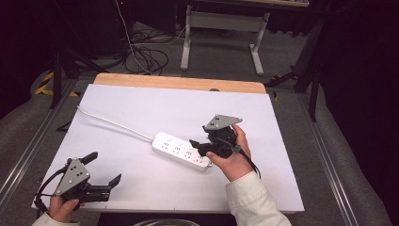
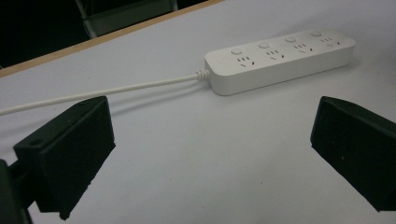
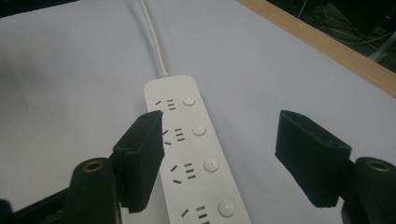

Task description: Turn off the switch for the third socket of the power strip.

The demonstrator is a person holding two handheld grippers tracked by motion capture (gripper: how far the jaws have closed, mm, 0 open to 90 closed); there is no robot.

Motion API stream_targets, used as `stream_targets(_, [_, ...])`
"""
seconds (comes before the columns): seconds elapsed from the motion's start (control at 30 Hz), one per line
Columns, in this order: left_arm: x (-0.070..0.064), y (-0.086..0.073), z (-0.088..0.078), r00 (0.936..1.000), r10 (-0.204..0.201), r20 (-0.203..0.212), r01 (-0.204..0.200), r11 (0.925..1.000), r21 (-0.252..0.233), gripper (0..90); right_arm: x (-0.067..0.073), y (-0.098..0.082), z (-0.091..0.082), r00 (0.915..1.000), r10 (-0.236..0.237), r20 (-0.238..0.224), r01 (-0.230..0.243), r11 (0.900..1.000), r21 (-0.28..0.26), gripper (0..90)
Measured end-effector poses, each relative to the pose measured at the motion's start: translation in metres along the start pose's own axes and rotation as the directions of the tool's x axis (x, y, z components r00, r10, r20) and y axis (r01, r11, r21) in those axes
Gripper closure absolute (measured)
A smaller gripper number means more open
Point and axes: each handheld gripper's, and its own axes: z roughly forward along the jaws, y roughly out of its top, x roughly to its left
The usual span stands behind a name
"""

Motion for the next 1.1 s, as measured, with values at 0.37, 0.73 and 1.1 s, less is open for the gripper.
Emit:
stream_targets(0.37, [0.000, 0.000, 0.000, 1.0000, -0.003, 0.006, 0.003, 1.0000, 0.002, 0.1, -0.007, -0.024, -0.032, 0.9983, 0.058, -0.009, -0.059, 0.997, -0.053, 21.0])
stream_targets(0.73, [0.001, 0.001, -0.001, 0.9988, -0.021, 0.044, 0.021, 0.9998, 0.001, 0.1, -0.016, -0.062, -0.057, 0.9969, 0.071, -0.033, -0.075, 0.988, -0.134, 14.8])
stream_targets(1.1, [0.001, 0.001, -0.002, 0.9991, -0.017, 0.040, 0.017, 0.9999, -0.002, 0.1, -0.016, -0.102, -0.064, 0.9979, 0.064, -0.010, -0.064, 0.986, -0.155, 15.2])
